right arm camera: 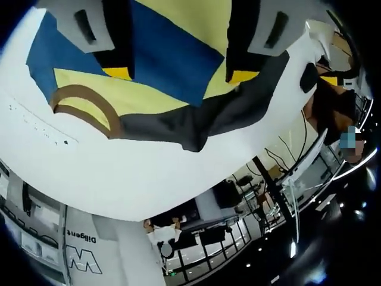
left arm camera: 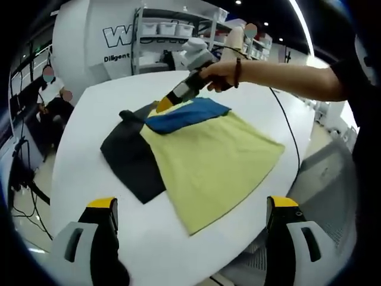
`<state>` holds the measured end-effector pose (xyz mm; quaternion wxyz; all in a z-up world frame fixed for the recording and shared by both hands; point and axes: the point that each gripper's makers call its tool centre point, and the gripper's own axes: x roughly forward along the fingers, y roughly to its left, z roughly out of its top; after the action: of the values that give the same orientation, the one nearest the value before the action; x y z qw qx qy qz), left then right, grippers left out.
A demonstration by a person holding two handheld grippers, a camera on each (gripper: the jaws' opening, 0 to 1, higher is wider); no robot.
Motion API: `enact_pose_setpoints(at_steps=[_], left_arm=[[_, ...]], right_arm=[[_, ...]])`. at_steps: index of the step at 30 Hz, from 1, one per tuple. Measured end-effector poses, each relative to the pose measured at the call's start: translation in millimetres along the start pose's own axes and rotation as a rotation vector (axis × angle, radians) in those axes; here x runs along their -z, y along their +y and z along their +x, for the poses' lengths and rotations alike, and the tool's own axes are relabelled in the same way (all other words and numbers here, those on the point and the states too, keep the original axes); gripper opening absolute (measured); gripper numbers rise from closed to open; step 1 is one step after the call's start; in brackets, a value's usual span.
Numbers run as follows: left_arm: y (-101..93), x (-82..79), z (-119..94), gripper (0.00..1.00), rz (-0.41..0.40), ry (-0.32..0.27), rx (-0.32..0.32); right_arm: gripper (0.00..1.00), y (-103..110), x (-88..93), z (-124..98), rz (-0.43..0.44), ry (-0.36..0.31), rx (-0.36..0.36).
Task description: Fold the garment on the visible template until the final outline fits inside the template.
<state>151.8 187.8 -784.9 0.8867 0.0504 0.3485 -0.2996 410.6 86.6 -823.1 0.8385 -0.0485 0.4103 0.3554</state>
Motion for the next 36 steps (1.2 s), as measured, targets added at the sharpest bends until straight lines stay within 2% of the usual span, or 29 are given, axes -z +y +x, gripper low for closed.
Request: enact_pose_setpoints(at_steps=[5,11,25,36], left_arm=[[-0.9,-5.6,1.8,0.99,-0.011,-0.014,-0.002],[-2.6,-5.7,4.7,0.99,-0.004,-0.002,-0.001],[-3.6,-8.4,11.0,0.99,0.001,0.001,-0.005],[-2.9,-8.2,11.0,0.99,-0.002,0.006,-0.008]], right_arm=[[0.71,-17.5,11.8,-14.3,0.024,-0.006,0.032],[0.78,-35.1,23.4,-27.3,0.05,-0.008,0.061],[0.8,-82.1,51.2,-55.9,0.121,-0.004,0.148],[0.79,-100.8,69.4,-70.2,0.144,0.006,0.206]])
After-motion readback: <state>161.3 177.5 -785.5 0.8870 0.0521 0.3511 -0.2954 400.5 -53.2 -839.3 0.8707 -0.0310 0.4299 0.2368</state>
